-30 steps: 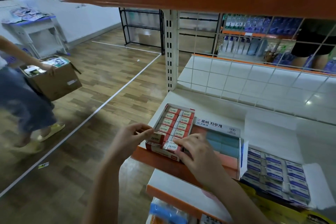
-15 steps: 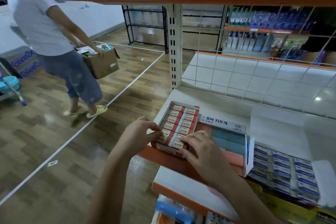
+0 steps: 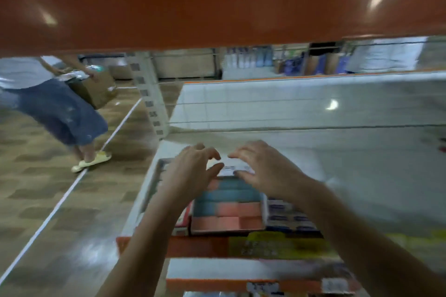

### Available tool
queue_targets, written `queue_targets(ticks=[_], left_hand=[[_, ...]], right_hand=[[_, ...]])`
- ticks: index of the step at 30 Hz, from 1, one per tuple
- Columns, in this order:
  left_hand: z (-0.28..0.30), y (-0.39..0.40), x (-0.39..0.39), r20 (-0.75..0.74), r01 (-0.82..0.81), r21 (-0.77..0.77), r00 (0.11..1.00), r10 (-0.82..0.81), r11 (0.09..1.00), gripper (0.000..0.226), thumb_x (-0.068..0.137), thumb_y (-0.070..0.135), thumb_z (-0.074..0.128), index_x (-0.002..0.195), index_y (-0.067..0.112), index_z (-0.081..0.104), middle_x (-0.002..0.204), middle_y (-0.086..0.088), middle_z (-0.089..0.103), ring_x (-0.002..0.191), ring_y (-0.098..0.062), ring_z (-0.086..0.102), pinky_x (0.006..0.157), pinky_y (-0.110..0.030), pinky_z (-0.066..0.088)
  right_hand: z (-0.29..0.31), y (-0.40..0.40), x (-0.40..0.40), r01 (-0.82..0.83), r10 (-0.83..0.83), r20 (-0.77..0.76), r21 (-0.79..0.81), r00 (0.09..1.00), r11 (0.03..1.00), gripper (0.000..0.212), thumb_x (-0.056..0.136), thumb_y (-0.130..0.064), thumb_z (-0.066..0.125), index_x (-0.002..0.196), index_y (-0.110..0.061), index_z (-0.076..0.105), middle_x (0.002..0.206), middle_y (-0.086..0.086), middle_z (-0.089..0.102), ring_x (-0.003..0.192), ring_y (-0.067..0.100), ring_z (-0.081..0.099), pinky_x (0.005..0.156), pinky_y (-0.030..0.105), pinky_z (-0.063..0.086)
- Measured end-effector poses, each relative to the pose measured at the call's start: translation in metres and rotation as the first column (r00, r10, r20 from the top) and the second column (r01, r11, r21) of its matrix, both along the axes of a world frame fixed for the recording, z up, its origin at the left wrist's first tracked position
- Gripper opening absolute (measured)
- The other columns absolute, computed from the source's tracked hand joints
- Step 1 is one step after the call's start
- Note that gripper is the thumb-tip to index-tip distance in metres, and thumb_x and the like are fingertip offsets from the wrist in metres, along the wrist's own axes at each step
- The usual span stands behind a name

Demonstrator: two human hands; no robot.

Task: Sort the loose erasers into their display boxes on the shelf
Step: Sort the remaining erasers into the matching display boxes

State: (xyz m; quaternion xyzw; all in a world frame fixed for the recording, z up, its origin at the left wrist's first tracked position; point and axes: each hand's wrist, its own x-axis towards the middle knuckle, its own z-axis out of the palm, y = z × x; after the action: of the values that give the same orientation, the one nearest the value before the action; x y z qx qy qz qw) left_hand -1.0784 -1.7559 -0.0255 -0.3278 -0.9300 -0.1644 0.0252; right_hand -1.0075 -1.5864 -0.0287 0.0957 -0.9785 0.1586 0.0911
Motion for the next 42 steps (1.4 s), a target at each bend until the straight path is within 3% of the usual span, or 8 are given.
queue_targets(ticks=[5,14,19,23,26,29,35,42], left_hand=[[0.012,0.12,0.014,-0.046,0.286,-0.074,0.956,-0.29,0.955,0.04,0.09,0.044,0.052,0.125,0.025,0.055,0.121,-0.002,0.056,0.112,-0.023,0.053,0.095,-0.036,0.042],[0.041,0.336,0.121,-0.067,0.544,-0.251,0.815,-0.575,0.8,0.052,0.091,0.054,0.046,0.132,0.024,0.047,0.133,-0.004,0.047,0.122,-0.027,0.044,0.094,-0.038,0.038],[0.03,0.438,0.188,-0.014,0.596,-0.24,0.787,-0.616,0.766,0.044,0.091,0.049,0.046,0.124,0.021,0.054,0.131,-0.009,0.05,0.121,-0.029,0.046,0.095,-0.036,0.04],[-0.002,0.499,0.228,-0.009,0.62,-0.255,0.766,-0.643,0.742,0.042,0.09,0.047,0.047,0.114,0.014,0.058,0.121,-0.011,0.057,0.113,-0.031,0.052,0.089,-0.036,0.043],[-0.019,0.536,0.248,0.064,0.651,-0.327,0.739,-0.671,0.685,0.038,0.091,0.036,0.05,0.121,0.012,0.05,0.122,-0.012,0.054,0.111,-0.03,0.052,0.085,-0.038,0.044],[-0.029,0.559,0.259,0.095,0.672,-0.324,0.723,-0.684,0.666,0.042,0.092,0.027,0.051,0.13,0.012,0.044,0.131,-0.012,0.047,0.118,-0.03,0.047,0.09,-0.039,0.043],[-0.041,0.582,0.269,0.016,0.624,-0.306,0.759,-0.651,0.719,0.044,0.092,0.009,0.048,0.134,0.021,0.044,0.131,-0.008,0.047,0.115,-0.03,0.05,0.085,-0.038,0.045],[-0.054,0.593,0.266,-0.053,0.643,-0.23,0.741,-0.669,0.731,0.037,0.092,0.007,0.048,0.127,0.019,0.048,0.133,-0.003,0.048,0.123,-0.023,0.044,0.09,-0.037,0.044]], right_hand=[[0.015,0.1,0.041,0.313,-0.315,0.046,0.058,0.948,0.948,0.05,0.089,-0.034,0.058,0.135,-0.021,0.044,0.135,0.0,0.047,0.126,0.019,0.039,0.106,0.036,0.034],[0.011,0.281,0.186,0.718,-0.719,0.108,0.052,0.687,0.694,0.051,0.088,-0.033,0.06,0.134,-0.016,0.047,0.135,0.01,0.048,0.125,0.029,0.044,0.105,0.035,0.033],[-0.001,0.363,0.262,0.803,-0.79,0.215,0.04,0.574,0.594,0.054,0.087,-0.032,0.062,0.133,-0.008,0.047,0.137,0.014,0.047,0.125,0.029,0.043,0.103,0.033,0.031],[-0.008,0.42,0.311,0.857,-0.822,0.268,-0.025,0.503,0.515,0.061,0.07,-0.035,0.063,0.122,-0.004,0.057,0.126,0.018,0.056,0.119,0.031,0.052,0.094,0.028,0.036],[-0.017,0.455,0.342,0.864,-0.823,0.3,-0.005,0.482,0.504,0.054,0.085,-0.032,0.063,0.132,-0.011,0.048,0.136,0.012,0.046,0.125,0.025,0.044,0.098,0.025,0.031],[-0.029,0.482,0.356,0.909,-0.833,0.387,-0.033,0.395,0.415,0.057,0.086,-0.027,0.062,0.136,-0.011,0.041,0.133,0.012,0.042,0.121,0.025,0.043,0.092,0.023,0.033],[-0.043,0.501,0.367,0.884,-0.833,0.331,-0.006,0.444,0.468,0.068,0.085,-0.031,0.058,0.145,-0.02,0.029,0.104,0.009,0.045,0.108,0.028,0.046,0.078,0.025,0.031],[-0.052,0.507,0.368,0.872,-0.835,0.26,-0.068,0.485,0.485,0.038,0.083,-0.029,0.06,0.116,-0.011,0.053,0.093,0.002,0.042,0.089,0.02,0.045,0.073,0.024,0.032]])
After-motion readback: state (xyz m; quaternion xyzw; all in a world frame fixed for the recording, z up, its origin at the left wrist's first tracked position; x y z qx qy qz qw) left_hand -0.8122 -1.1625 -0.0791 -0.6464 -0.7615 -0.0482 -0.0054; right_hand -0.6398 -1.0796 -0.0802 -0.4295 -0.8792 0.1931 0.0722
